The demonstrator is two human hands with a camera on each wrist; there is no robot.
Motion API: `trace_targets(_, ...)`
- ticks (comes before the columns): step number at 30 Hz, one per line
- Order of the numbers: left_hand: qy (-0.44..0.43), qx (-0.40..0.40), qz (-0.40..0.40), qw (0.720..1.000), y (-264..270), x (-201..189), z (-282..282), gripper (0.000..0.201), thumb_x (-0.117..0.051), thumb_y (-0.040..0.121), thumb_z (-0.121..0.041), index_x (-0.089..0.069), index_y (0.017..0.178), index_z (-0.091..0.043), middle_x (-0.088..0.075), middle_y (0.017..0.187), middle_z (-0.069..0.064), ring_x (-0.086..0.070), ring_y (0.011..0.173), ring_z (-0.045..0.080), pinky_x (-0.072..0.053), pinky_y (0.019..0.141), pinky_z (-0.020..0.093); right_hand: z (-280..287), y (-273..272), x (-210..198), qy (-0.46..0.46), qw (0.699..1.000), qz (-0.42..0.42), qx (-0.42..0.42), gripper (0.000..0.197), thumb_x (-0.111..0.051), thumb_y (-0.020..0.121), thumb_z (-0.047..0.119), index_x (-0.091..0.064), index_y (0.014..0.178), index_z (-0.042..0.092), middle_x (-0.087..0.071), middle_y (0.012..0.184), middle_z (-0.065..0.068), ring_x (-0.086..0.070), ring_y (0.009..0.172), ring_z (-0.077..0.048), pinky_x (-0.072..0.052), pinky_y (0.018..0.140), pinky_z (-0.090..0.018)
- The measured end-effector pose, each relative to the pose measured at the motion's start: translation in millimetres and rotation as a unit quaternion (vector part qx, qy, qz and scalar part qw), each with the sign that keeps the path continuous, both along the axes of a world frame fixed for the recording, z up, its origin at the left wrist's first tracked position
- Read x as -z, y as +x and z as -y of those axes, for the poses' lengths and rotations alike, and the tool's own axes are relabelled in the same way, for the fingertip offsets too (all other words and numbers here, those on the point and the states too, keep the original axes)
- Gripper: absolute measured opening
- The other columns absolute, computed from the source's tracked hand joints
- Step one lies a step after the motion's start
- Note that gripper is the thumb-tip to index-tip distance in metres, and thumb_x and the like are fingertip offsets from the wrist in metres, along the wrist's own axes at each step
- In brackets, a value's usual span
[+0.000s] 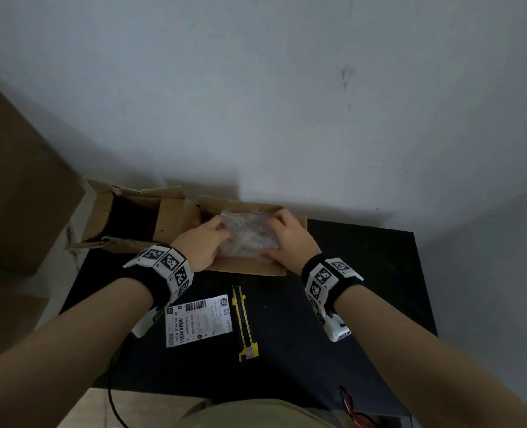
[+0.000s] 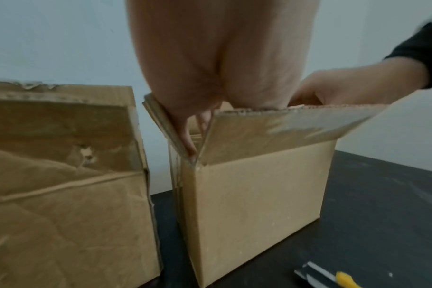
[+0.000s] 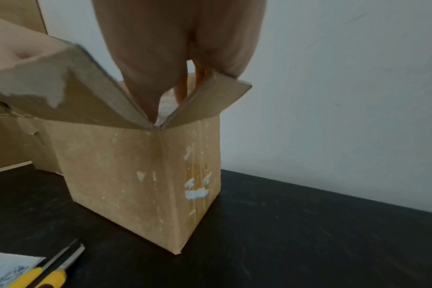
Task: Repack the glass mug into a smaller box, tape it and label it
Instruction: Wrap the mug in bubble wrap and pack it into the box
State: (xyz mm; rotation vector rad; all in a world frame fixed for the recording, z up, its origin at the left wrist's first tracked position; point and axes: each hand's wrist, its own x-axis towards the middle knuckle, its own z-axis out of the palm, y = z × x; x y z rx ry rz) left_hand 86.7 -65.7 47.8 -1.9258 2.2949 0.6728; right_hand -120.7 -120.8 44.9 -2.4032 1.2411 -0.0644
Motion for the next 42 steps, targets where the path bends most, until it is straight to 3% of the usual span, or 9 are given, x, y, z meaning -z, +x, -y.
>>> trace_targets(3, -0.068, 0.026, 0.048, 0.996, -5.0, 0.9, -1.2, 0.062, -0.058, 0.085, -0.006, -0.031, 0.141, -0.017, -0.022, 0.15, 0.003, -0.041, 0.125, 0.02, -0.042, 0.1, 0.032, -1.7, -0.4, 4.8, -0.002, 1.0, -0.007, -0.003, 0.065, -0.069, 0.082, 0.031, -0.04, 0.137, 0.012, -0.039, 0.14, -0.006, -0.041, 0.127, -0.022, -0.037, 0.103, -0.031)
trace_targets(5, -0.093, 0.056, 0.096, 0.989, -7.9, 3.9, -1.3, 0.076, -0.06, 0.082, -0.003, -0.022, 0.146, -0.017, -0.013, 0.156, 0.002, -0.023, 0.14, 0.02, -0.023, 0.113, 0.033, -0.5, 1.0, 7.6, -0.008, 0.999, -0.035, -0.024, 0.064, -0.063, 0.086, 0.035, -0.036, 0.14, 0.013, -0.039, 0.143, -0.006, -0.04, 0.13, -0.022, -0.031, 0.107, -0.031)
trace_targets(8, -0.056, 0.051, 0.108, 0.991, -9.1, 7.4, 1.6, 0.085, -0.058, 0.083, -0.002, -0.008, 0.15, -0.017, -0.007, 0.158, 0.001, -0.013, 0.144, 0.016, -0.007, 0.117, 0.033, 0.7, 1.0, 12.4, -0.024, 0.995, -0.082, -0.05, 0.059, -0.053, 0.092, 0.04, -0.034, 0.142, 0.015, -0.041, 0.145, -0.006, -0.036, 0.133, -0.022, -0.025, 0.109, -0.032)
trace_targets(19, -0.008, -0.051, 0.025, 0.998, -2.4, 10.6, 8.8, 0.065, -0.047, 0.093, -0.012, -0.018, 0.148, -0.03, -0.024, 0.155, -0.003, -0.047, 0.124, 0.029, -0.043, 0.101, 0.039, 12.2, -6.2, 8.2, 0.063, 0.997, -0.014, -0.029, 0.06, -0.069, 0.082, 0.029, -0.046, 0.136, 0.017, -0.049, 0.138, -0.007, -0.039, 0.129, -0.025, -0.026, 0.106, -0.03)
trace_targets(25, -0.036, -0.027, 0.055, 0.998, -3.8, 9.5, 9.9, 0.063, -0.051, 0.092, -0.015, -0.023, 0.147, -0.024, -0.031, 0.151, -0.001, -0.046, 0.125, 0.025, -0.042, 0.101, 0.038, 10.6, 3.8, 18.7, -0.006, 0.997, -0.07, -0.028, 0.056, -0.063, 0.085, 0.032, -0.043, 0.135, 0.018, -0.046, 0.139, -0.004, -0.04, 0.127, -0.023, -0.027, 0.104, -0.031)
trace_targets(30, -0.05, -0.023, 0.059, 0.997, -3.5, 4.4, 6.1, 0.059, -0.06, 0.086, -0.011, -0.034, 0.137, -0.022, -0.042, 0.142, 0.003, -0.049, 0.119, 0.024, -0.043, 0.092, 0.035, 10.8, -8.8, 13.6, 0.053, 0.998, 0.032, -0.003, 0.055, -0.073, 0.078, 0.021, -0.052, 0.128, 0.014, -0.053, 0.131, -0.007, -0.047, 0.122, -0.023, -0.034, 0.101, -0.031)
trace_targets(36, -0.072, 0.002, 0.073, 0.995, 0.1, -5.0, -0.9, 0.05, -0.06, 0.085, -0.01, -0.044, 0.131, -0.021, -0.043, 0.134, 0.003, -0.046, 0.117, 0.02, -0.045, 0.091, 0.031, -1.9, -15.6, 6.4, -0.048, 0.996, 0.0, -0.077, 0.019, -0.059, 0.089, 0.013, -0.066, 0.106, 0.009, -0.06, 0.116, -0.006, -0.054, 0.108, -0.022, -0.043, 0.095, -0.031)
trace_targets(40, -0.076, 0.02, 0.099, 0.992, 4.2, -10.3, -9.1, 0.042, -0.058, 0.088, -0.016, -0.047, 0.127, -0.023, -0.048, 0.128, -0.001, -0.045, 0.116, 0.017, -0.036, 0.096, 0.029, -7.0, -17.7, 8.5, -0.058, 0.984, -0.089, -0.143, 0.027, -0.047, 0.096, 0.019, -0.066, 0.114, 0.016, -0.058, 0.128, -0.001, -0.051, 0.119, -0.02, -0.019, 0.113, -0.032)
trace_targets(42, -0.083, 0.022, 0.095, 0.992, 6.4, -13.2, -13.7, 0.039, -0.056, 0.089, -0.019, -0.048, 0.127, -0.024, -0.051, 0.127, -0.002, -0.044, 0.118, 0.016, -0.032, 0.101, 0.029, -8.4, -17.2, 4.6, -0.041, 0.988, -0.077, -0.13, 0.028, -0.046, 0.096, 0.017, -0.065, 0.117, 0.016, -0.056, 0.13, 0.0, -0.049, 0.122, -0.018, -0.02, 0.114, -0.031)
